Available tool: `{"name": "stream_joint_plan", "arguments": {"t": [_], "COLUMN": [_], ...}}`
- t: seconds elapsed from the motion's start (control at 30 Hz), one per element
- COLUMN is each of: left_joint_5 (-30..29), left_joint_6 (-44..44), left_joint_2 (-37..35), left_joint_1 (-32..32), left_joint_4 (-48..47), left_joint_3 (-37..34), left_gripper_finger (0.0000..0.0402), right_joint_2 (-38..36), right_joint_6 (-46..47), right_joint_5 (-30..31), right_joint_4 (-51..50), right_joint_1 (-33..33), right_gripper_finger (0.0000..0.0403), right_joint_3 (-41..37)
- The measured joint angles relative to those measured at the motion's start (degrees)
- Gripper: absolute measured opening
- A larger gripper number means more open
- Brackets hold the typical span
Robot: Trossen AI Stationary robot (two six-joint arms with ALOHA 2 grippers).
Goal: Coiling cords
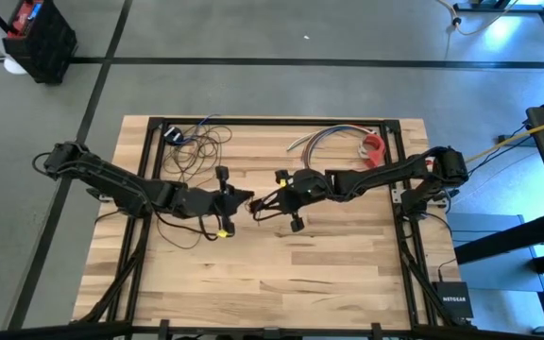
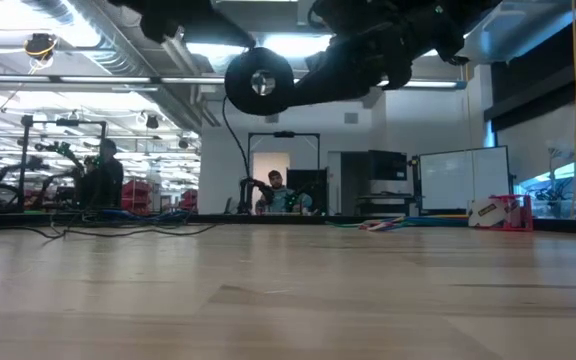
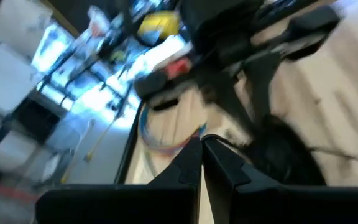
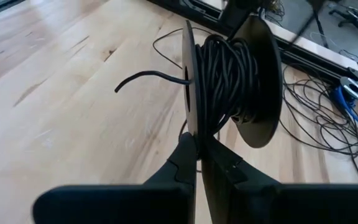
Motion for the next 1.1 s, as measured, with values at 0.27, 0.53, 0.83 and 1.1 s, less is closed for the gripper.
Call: {"name": "stream_joint_plan", "arguments": {"t": [0.27, 0.53, 0.83, 1.1], "left_joint_5": [8.60, 11.22, 15.99, 16.15], "left_joint_6": [2.98, 5.12, -0.42, -1.94], "left_joint_2": [2.04, 3.80, 3.76, 3.69], "left_joint_1": [3.19, 4.99, 4.85, 4.83], "left_joint_4": [5.33, 5.28, 0.36, -1.06], "left_joint_3": [0.00, 0.00, 0.11, 0.11], "left_gripper_finger": [0.0005, 0.0005, 0.0005, 0.0006], "right_joint_2": [0.41, 1.44, 1.49, 1.53], "right_joint_6": [0.00, -0.64, -6.14, -14.90], "right_joint_5": [-3.27, -5.00, -3.91, -3.45], "right_joint_4": [2.47, 4.02, 6.21, 6.40], "right_joint_1": [0.00, -0.02, 0.11, 0.16], "right_gripper_finger": [0.0017, 0.0017, 0.0017, 0.0017], "right_joint_3": [0.00, -0.02, -0.04, -0.09]}}
